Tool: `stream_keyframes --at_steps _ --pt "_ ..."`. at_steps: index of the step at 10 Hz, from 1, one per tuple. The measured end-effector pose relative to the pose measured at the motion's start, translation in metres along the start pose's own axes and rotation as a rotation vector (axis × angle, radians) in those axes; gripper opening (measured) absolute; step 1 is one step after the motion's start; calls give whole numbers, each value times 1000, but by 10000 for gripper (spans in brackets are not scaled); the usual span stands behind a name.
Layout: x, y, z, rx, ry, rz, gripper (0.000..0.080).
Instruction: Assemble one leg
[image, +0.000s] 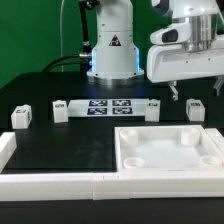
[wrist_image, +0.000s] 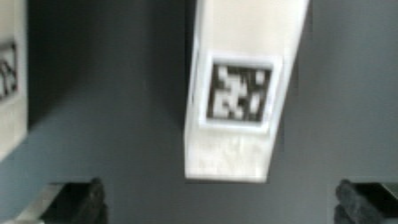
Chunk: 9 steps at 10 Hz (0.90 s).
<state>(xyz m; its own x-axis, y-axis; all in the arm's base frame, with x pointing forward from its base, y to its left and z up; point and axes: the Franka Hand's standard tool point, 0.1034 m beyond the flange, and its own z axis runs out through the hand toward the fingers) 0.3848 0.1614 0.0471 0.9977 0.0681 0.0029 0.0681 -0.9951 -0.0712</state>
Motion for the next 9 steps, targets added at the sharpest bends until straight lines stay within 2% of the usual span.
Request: stream_keyframes --at_steps 1,2,4,5,9 --pt "5 0 -2 2 -45 10 649" --pt "-1 0 -1 0 -149 16 649" --pt "-4 2 0 4 -328 26 649" --pt "-1 0 1 8 -390 32 649" --pt "-13 1 9 10 -745 56 649"
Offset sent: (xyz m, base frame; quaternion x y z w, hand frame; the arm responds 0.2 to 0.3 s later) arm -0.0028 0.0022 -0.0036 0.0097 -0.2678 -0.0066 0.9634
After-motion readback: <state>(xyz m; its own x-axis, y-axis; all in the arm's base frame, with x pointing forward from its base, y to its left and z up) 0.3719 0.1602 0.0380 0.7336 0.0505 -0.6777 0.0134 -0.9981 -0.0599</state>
